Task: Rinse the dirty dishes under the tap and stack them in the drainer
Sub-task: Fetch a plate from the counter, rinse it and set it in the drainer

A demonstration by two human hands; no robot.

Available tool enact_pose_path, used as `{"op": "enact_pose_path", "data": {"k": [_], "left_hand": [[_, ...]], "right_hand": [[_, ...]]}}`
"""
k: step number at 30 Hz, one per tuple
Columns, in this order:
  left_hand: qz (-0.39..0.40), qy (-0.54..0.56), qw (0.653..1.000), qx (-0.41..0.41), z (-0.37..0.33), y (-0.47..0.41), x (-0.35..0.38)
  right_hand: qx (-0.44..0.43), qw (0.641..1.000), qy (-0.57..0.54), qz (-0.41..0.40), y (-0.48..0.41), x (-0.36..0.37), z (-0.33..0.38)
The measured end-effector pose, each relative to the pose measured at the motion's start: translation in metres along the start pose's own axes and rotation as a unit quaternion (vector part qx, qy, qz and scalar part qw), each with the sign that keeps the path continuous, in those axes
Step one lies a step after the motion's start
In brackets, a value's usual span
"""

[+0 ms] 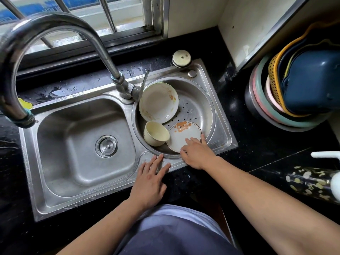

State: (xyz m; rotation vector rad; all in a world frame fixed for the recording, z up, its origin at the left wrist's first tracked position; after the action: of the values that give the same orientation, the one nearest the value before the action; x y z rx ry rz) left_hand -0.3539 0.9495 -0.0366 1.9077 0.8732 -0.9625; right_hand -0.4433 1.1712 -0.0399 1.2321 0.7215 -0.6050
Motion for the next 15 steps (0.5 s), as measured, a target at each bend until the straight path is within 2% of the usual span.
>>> {"op": "enact_pose_path", "data": {"k": [4, 11, 15], "left_hand": [[0.005, 0.001, 1.000, 0.003, 0.001, 0.000, -0.002], [0.020, -0.010, 1.000, 0.019, 0.003, -0.001, -0.005], [0.045, 0.006, 0.999, 0.026, 0.006, -0.001, -0.012]], "right_hand": [[0.006, 0.999, -0.027, -0.029, 0.000, 0.004, -0.002], [0.014, 0.999, -0.045, -0.025, -0.002, 0.003, -0.003], [0.023, 0.993, -0.088, -0.074, 0.009, 0.002, -0.002]]}}
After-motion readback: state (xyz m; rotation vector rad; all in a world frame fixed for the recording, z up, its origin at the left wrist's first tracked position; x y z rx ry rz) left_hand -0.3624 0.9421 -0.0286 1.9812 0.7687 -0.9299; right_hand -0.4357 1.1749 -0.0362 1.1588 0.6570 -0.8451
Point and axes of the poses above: each hand's wrist, its own y-axis away from the middle knuckle, its own x-axis out of the palm, z = x × y, the point moved 1 cm from there along -y, towards the middle knuckle, and after that the axes turned 6 degrees about -z, right-handed, at the moved point
